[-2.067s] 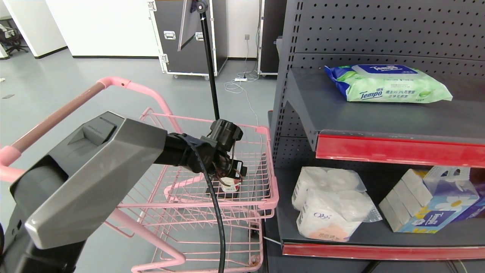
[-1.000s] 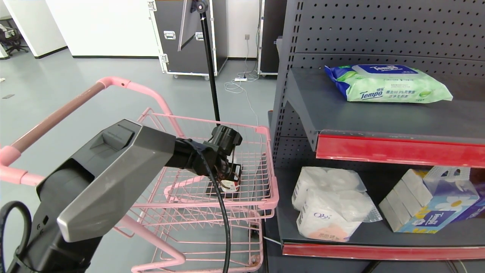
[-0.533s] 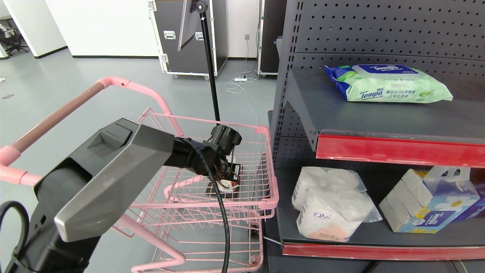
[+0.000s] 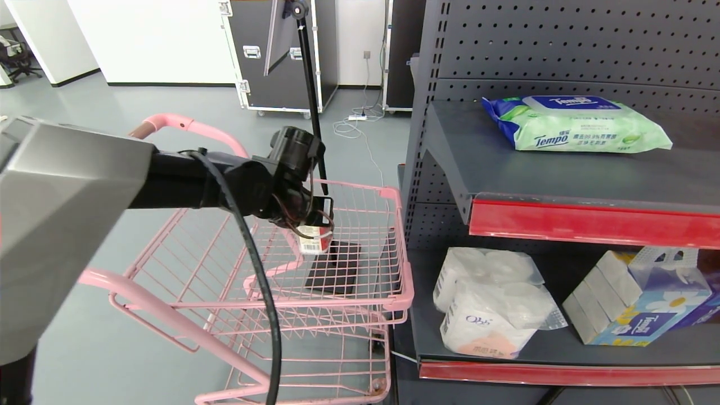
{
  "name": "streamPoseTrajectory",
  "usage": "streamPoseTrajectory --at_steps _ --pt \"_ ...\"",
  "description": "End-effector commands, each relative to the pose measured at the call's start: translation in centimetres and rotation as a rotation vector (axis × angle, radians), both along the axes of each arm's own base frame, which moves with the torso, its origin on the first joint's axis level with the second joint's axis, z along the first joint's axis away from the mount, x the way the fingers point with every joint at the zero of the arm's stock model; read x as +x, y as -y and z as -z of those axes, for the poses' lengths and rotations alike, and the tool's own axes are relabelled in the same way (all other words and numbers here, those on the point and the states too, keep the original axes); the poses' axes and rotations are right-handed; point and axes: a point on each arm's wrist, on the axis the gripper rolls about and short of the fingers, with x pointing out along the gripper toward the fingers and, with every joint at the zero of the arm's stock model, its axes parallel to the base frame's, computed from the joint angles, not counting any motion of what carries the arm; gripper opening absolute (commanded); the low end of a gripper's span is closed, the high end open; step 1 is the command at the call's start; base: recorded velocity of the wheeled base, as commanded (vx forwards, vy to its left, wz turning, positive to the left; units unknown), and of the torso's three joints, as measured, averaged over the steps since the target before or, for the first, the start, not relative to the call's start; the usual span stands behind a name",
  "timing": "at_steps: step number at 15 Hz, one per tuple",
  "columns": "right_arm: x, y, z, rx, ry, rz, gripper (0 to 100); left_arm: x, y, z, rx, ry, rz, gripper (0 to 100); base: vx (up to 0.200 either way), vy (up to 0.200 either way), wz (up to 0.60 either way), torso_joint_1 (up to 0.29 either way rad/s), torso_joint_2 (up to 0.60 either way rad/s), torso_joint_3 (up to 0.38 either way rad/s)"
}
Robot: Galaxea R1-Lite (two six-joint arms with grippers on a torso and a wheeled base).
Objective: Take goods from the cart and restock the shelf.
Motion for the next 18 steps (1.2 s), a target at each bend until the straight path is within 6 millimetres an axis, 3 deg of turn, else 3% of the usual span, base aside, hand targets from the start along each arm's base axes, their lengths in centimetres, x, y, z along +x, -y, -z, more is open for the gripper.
streamPoseTrajectory --at_steps 1,4,5,6,7,8,11,15,18 --pt "0.0 0.0 0.0 0.0 -0.001 -0.001 100 -3.2 -2.5 -4.8 -0.034 0.06 -0.016 0 0.0 0.0 0.0 0.0 0.0 0.0" --pt "0.0 0.0 0.0 0.0 -0.001 -0.001 100 -10.2 -6.2 -9.1 -0.073 0.107 -0.004 0 0.0 0.0 0.0 0.0 0.0 0.0" --pt "0.0 0.0 0.0 0.0 -0.001 -0.001 100 -11.9 -7.2 -9.6 -0.078 0.118 -0.007 0 0.0 0.0 0.0 0.0 0.0 0.0" --pt "0.0 0.0 0.0 -0.001 -0.001 -0.001 100 -15.1 -8.8 -10.2 -0.089 0.14 -0.01 0 0.0 0.0 0.0 0.0 0.0 0.0" --pt "0.0 0.0 0.0 -0.001 -0.001 -0.001 100 -16.5 -9.6 -10.4 -0.098 0.151 -0.015 0 0.0 0.0 0.0 0.0 0.0 0.0" --pt "0.0 0.0 0.0 -0.001 -0.001 -0.001 100 -19.8 -11.5 -10.6 -0.115 0.184 -0.028 0 0.0 0.0 0.0 0.0 0.0 0.0" --pt "0.0 0.0 0.0 -0.001 -0.001 -0.001 100 -26.8 -14.9 -10.1 -0.16 0.275 -0.03 0 0.0 0.0 0.0 0.0 0.0 0.0" --pt "0.0 0.0 0.0 -0.001 -0.001 -0.001 100 -33.7 -18.2 -7.5 -0.213 0.394 -0.028 0 0.0 0.0 0.0 0.0 0.0 0.0" --pt "0.0 0.0 0.0 -0.001 -0.001 -0.001 100 -36.2 -19.4 -5.8 -0.234 0.448 -0.026 0 0.0 0.0 0.0 0.022 -0.06 -0.043"
